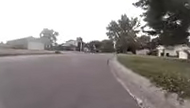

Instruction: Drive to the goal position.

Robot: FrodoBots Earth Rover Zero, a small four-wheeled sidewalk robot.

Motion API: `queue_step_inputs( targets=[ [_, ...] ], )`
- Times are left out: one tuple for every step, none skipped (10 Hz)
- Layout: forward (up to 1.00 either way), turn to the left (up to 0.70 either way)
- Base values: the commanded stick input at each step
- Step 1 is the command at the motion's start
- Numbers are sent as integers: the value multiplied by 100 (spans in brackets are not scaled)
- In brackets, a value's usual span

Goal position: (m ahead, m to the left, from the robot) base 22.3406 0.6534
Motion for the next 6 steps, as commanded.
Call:
queue_step_inputs(
  targets=[
    [100,-38],
    [100,-34],
    [100,0],
    [100,0],
    [100,0],
    [100,0]
  ],
)
